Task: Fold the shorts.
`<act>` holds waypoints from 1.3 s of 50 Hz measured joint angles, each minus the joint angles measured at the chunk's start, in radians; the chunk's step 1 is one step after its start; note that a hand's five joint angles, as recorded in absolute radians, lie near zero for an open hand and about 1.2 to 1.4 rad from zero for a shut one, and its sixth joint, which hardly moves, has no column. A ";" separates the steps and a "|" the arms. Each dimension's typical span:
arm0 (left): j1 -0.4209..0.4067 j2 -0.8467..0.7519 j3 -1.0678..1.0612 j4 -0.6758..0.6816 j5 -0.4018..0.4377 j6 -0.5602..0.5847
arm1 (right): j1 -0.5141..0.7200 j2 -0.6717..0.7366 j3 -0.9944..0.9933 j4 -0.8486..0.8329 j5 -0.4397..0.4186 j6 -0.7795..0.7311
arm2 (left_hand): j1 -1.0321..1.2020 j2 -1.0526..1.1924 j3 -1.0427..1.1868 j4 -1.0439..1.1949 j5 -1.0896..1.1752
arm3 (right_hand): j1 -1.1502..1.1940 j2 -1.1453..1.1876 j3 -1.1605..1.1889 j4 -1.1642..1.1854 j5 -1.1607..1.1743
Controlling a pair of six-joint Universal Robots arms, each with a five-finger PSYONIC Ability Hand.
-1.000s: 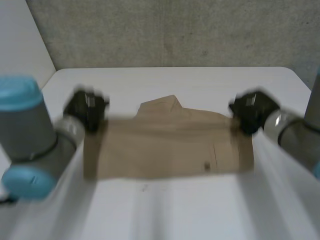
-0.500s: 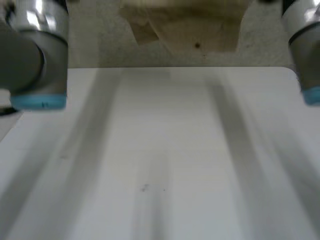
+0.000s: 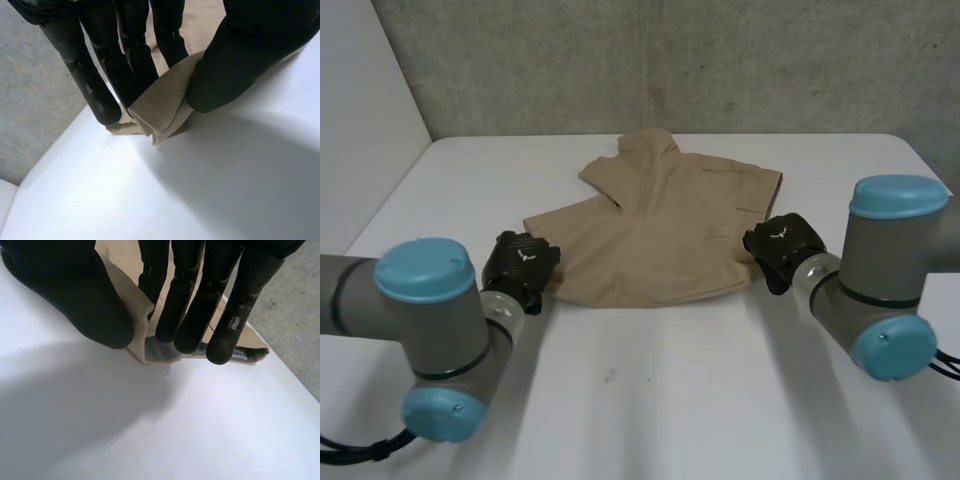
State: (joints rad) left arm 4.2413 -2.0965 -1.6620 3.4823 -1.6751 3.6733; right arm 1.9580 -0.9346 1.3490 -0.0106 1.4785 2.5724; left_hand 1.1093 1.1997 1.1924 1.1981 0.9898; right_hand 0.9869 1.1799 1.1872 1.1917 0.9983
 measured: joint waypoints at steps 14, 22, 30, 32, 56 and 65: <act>-0.033 0.246 -0.126 -0.477 0.010 -0.003 | -0.007 -0.169 0.120 0.341 -0.011 -0.080 | 0.000 0.000 0.000 0.000 0.000 | 0.000 0.000 0.000 0.000 0.000; -0.090 0.374 -0.209 -0.723 0.063 -0.008 | -0.049 -0.299 0.319 0.502 -0.006 -0.314 | 0.000 0.000 0.000 0.000 0.000 | 0.000 0.000 0.000 0.000 0.000; -0.085 0.514 -0.249 -0.859 0.225 -0.014 | -0.141 -0.430 0.474 0.531 -0.027 -0.442 | 0.000 0.000 0.000 0.000 0.000 | 0.000 0.000 0.000 0.000 0.000; -0.071 0.521 -0.247 -0.848 0.242 -0.014 | -0.149 -0.436 0.479 0.524 -0.040 -0.444 | -0.074 -0.091 -0.090 -0.092 -0.079 | 0.000 0.000 0.000 0.000 0.000; 0.063 0.128 0.104 -0.179 0.253 0.008 | -0.142 -0.366 0.496 0.289 -0.099 -0.315 | -0.798 -0.891 -0.891 -0.892 -0.855 | 0.000 0.000 0.000 0.000 0.000; 0.055 -0.191 0.384 -0.239 0.260 0.008 | -0.141 -0.346 0.515 0.258 -0.095 -0.317 | -0.716 -0.806 -0.799 -0.805 -0.767 | 0.000 0.000 0.000 0.000 0.000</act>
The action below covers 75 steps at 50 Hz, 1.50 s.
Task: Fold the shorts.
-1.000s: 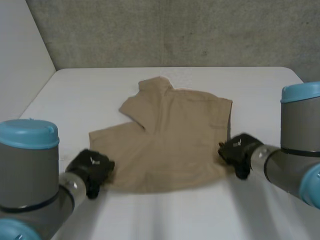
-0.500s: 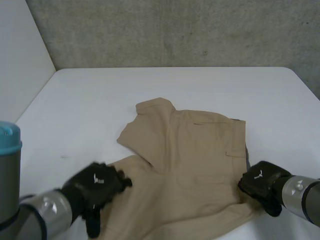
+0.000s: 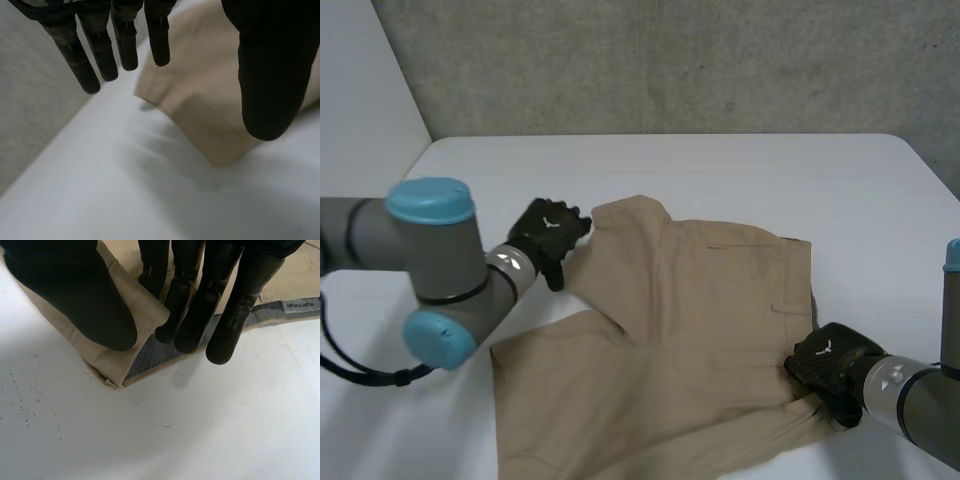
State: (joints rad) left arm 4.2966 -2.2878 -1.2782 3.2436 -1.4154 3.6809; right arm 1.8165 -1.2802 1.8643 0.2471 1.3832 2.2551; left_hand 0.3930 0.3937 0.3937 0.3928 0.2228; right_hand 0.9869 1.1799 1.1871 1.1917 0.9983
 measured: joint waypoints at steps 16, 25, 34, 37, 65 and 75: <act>-0.004 -0.150 0.168 -0.073 0.011 0.008 | -0.009 -0.001 0.002 -0.016 0.001 0.001 | 0.745 0.799 0.787 0.798 0.737 | 0.000 0.000 0.000 0.000 0.000; -0.024 -0.063 0.107 -0.070 -0.164 0.031 | -0.006 -0.001 -0.001 -0.018 0.002 0.001 | 0.745 0.801 0.790 0.800 0.737 | 0.000 0.000 0.000 0.000 0.000; -0.029 0.002 -0.020 -0.024 -0.221 0.167 | 0.000 -0.004 -0.003 -0.028 0.002 0.016 | 0.500 0.521 0.530 0.529 0.528 | 0.000 0.000 0.000 0.000 0.000; -0.028 0.001 -0.051 -0.008 -0.219 0.201 | 0.003 -0.005 -0.004 -0.031 0.002 0.041 | 0.168 0.193 0.197 0.200 0.197 | 0.000 0.000 0.000 0.000 0.000; 0.044 0.140 -0.189 -0.026 -0.043 0.096 | 0.005 -0.004 0.003 -0.043 -0.001 0.075 | 0.298 0.292 0.292 0.295 0.285 | 0.000 0.000 0.000 0.000 0.000; 0.067 0.095 -0.161 -0.029 -0.045 0.097 | 0.005 -0.004 0.007 -0.044 0.000 0.075 | 0.764 0.789 0.779 0.787 0.756 | 0.000 0.000 0.000 0.000 0.000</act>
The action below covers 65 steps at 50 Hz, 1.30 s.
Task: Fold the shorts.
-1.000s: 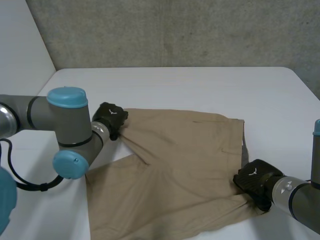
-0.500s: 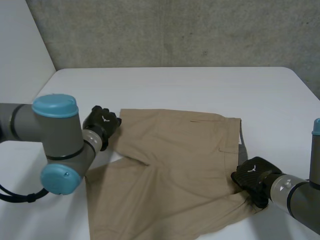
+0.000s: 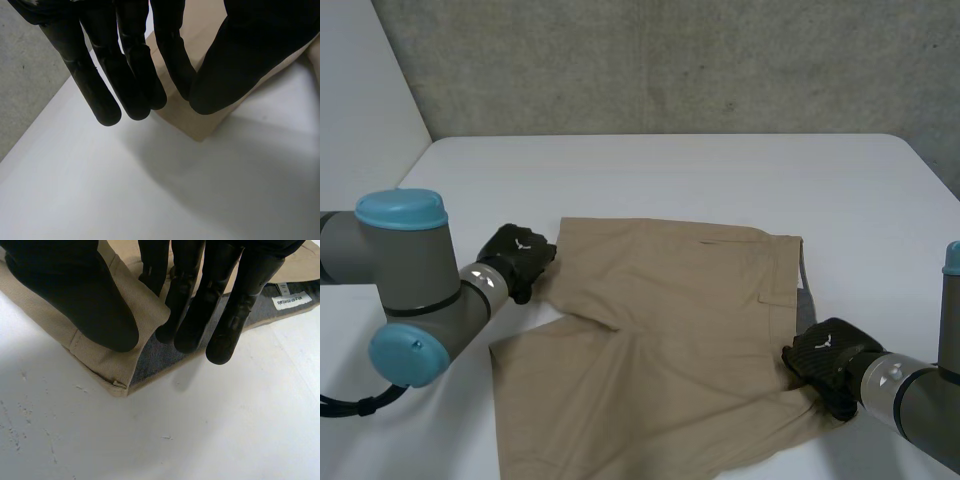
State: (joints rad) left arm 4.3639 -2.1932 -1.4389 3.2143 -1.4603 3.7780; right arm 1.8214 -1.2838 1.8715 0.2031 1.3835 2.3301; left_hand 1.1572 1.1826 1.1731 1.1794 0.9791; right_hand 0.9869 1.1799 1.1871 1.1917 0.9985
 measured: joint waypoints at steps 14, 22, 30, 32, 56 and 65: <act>-0.018 0.054 -0.065 -0.084 -0.120 0.019 | 0.003 -0.002 0.000 0.000 0.000 0.000 | 0.000 0.013 0.014 0.014 0.000 | 0.000 0.000 0.000 0.000 0.000; -0.013 0.061 -0.063 -0.047 -0.125 0.014 | 0.004 -0.002 0.002 0.001 0.000 0.000 | -0.393 -0.392 -0.373 -0.383 -0.355 | 0.000 0.000 0.000 0.000 0.000; -0.010 0.069 -0.056 -0.005 -0.075 -0.060 | 0.003 -0.002 0.008 -0.001 -0.001 0.000 | -0.498 -0.530 -0.517 -0.529 -0.504 | 0.000 0.004 0.001 0.003 0.003; -0.010 0.074 -0.056 -0.003 -0.060 -0.093 | 0.001 -0.001 0.009 -0.003 -0.001 0.000 | -0.498 -0.530 -0.517 -0.529 -0.504 | 0.000 0.004 0.001 0.003 0.003; -0.003 -0.031 0.021 -0.001 -0.007 -0.157 | -0.003 0.003 0.009 -0.016 0.000 0.000 | -0.210 -0.237 -0.239 -0.244 -0.226 | 0.000 0.004 0.001 0.003 0.003; 0.018 -0.069 0.034 -0.002 -0.020 -0.144 | -0.001 0.003 0.009 -0.021 0.000 0.000 | -0.046 0.008 0.014 0.014 0.009 | 0.000 0.004 0.001 0.003 0.003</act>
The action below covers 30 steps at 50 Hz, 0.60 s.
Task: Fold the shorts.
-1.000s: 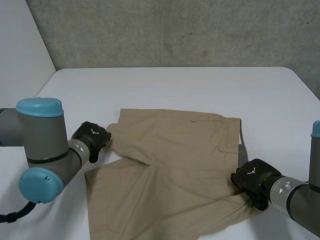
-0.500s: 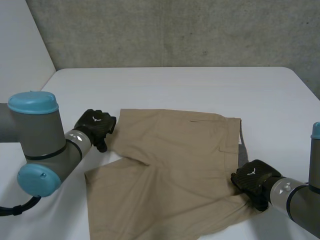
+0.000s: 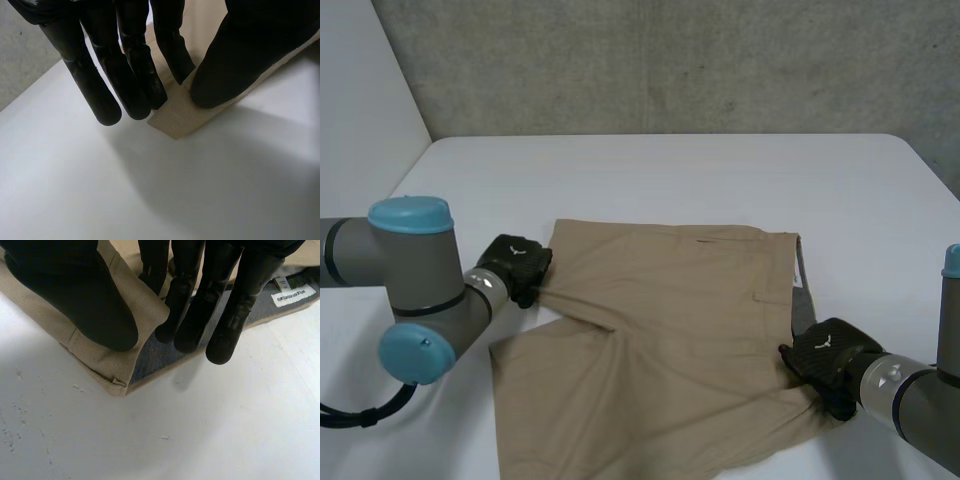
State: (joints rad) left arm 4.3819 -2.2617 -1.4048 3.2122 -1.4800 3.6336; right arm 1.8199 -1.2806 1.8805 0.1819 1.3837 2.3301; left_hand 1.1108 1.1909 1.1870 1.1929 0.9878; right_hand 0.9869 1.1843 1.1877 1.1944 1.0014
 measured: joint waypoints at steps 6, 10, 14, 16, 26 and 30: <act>0.003 0.034 -0.033 -0.006 -0.017 0.019 | 0.001 0.000 0.000 -0.002 0.000 0.000 | 0.000 0.000 0.000 0.000 0.000 | 0.000 0.000 0.000 0.000 0.000; 0.000 0.076 -0.066 -0.003 -0.029 0.039 | 0.002 0.000 -0.001 -0.003 0.000 0.000 | 0.000 0.000 0.000 0.000 0.000 | 0.000 0.000 0.000 0.000 0.000; -0.004 0.098 -0.090 0.003 -0.034 0.052 | 0.004 -0.002 -0.001 -0.003 -0.001 0.004 | -0.329 -0.352 -0.345 -0.352 -0.324 | 0.000 0.000 0.000 0.000 0.000; -0.006 0.103 -0.096 0.003 -0.036 0.054 | 0.005 -0.002 -0.001 -0.003 -0.002 0.011 | -0.545 -0.577 -0.568 -0.580 -0.549 | 0.000 0.000 0.000 0.000 0.000; -0.011 0.215 -0.158 -0.004 -0.040 0.040 | 0.007 -0.006 -0.029 -0.016 -0.018 0.105 | -0.566 -0.639 -0.626 -0.644 -0.618 | 0.000 0.000 0.000 0.000 0.000; -0.013 0.372 -0.255 -0.023 -0.043 -0.014 | 0.006 -0.006 -0.075 -0.042 -0.042 0.223 | -0.566 -0.639 -0.626 -0.644 -0.618 | 0.000 0.000 0.000 0.000 0.000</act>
State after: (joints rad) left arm 4.3686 -1.8901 -1.6601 3.1896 -1.5228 3.6200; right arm 1.8256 -1.2870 1.8058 0.1403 1.3421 2.5528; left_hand 0.5448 0.5522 0.5605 0.5492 0.3697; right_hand 0.9870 1.1843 1.1877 1.1944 1.0014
